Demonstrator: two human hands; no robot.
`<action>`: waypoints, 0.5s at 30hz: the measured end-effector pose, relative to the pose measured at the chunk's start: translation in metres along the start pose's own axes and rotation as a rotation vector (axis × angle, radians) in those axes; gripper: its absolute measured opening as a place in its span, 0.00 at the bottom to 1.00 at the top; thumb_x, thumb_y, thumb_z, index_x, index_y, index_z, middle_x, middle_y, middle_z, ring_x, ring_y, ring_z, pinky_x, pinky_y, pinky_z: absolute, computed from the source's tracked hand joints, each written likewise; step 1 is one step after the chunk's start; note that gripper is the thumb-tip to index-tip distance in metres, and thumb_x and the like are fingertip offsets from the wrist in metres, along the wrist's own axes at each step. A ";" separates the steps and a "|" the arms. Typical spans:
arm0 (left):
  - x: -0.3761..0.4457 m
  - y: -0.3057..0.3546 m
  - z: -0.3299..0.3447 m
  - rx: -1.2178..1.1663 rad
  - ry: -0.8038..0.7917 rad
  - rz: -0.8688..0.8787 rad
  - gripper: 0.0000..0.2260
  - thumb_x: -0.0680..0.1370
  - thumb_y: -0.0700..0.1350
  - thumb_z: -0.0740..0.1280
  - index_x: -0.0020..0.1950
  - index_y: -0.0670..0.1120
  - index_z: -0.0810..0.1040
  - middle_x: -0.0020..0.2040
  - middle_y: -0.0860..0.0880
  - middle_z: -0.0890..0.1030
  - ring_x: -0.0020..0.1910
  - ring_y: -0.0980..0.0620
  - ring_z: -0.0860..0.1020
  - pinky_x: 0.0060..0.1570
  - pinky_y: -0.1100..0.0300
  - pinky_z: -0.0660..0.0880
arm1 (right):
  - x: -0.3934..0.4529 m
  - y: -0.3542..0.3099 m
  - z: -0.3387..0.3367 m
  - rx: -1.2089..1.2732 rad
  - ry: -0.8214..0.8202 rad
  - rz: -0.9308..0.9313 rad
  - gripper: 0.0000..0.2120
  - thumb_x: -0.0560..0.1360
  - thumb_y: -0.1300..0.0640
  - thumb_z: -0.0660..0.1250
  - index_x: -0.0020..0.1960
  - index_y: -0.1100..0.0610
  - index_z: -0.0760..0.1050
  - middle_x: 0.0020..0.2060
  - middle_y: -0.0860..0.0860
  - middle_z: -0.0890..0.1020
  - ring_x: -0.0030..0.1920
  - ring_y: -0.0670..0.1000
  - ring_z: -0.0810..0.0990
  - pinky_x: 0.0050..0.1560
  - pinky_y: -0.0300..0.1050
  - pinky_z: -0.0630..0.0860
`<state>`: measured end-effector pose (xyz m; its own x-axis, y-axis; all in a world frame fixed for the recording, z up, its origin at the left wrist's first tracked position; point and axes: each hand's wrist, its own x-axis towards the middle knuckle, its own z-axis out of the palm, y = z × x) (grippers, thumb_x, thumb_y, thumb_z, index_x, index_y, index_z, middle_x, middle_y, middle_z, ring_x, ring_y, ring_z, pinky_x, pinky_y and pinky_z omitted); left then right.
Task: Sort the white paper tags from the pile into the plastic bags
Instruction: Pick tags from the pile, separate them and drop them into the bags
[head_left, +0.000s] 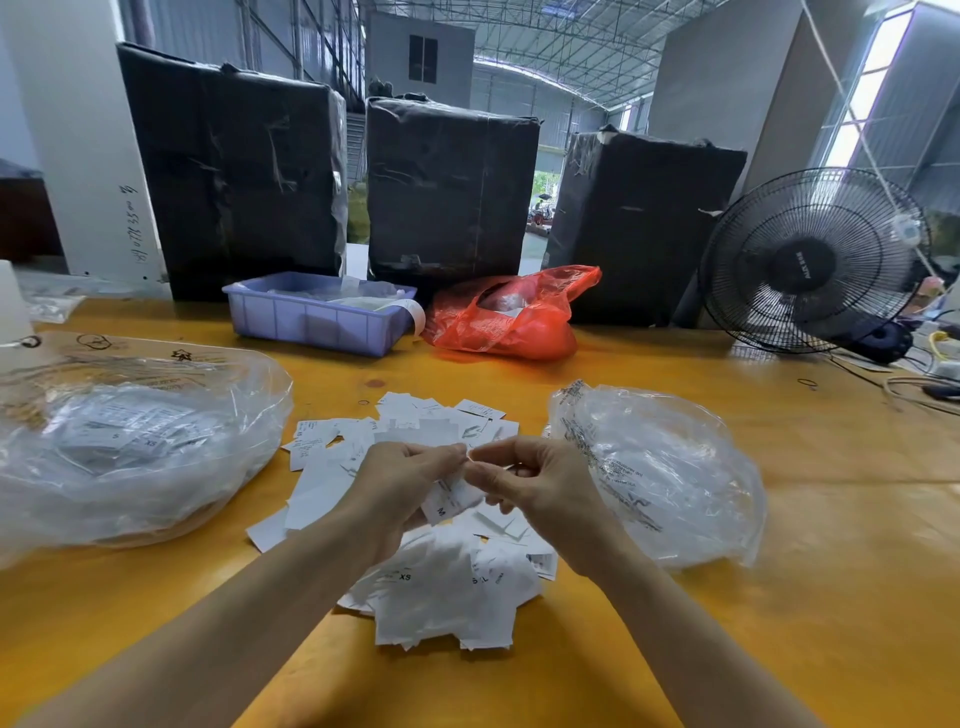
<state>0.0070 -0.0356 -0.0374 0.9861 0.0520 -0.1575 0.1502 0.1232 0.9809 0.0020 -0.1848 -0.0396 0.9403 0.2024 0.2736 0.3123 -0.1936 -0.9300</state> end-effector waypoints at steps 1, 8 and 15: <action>0.001 -0.001 0.000 0.000 0.022 0.013 0.08 0.75 0.43 0.71 0.38 0.40 0.82 0.37 0.41 0.82 0.36 0.46 0.81 0.35 0.56 0.78 | 0.000 0.000 0.002 -0.029 0.007 0.001 0.12 0.69 0.58 0.74 0.51 0.60 0.80 0.38 0.53 0.83 0.30 0.43 0.78 0.32 0.34 0.73; 0.000 -0.003 0.001 -0.084 0.081 0.039 0.07 0.75 0.45 0.69 0.41 0.42 0.83 0.40 0.41 0.82 0.39 0.44 0.78 0.45 0.50 0.77 | -0.004 -0.004 0.008 -0.058 -0.049 -0.030 0.06 0.71 0.59 0.73 0.47 0.53 0.81 0.39 0.55 0.84 0.33 0.46 0.80 0.34 0.37 0.76; 0.001 -0.001 0.000 -0.092 -0.039 -0.052 0.08 0.75 0.46 0.69 0.44 0.42 0.83 0.38 0.42 0.82 0.37 0.47 0.78 0.35 0.58 0.75 | 0.000 0.002 0.000 0.168 0.061 0.131 0.03 0.72 0.66 0.70 0.45 0.60 0.80 0.33 0.54 0.82 0.32 0.48 0.80 0.35 0.37 0.76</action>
<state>0.0080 -0.0355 -0.0387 0.9795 0.0045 -0.2016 0.1959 0.2153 0.9567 0.0029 -0.1847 -0.0411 0.9794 0.1263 0.1576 0.1650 -0.0507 -0.9850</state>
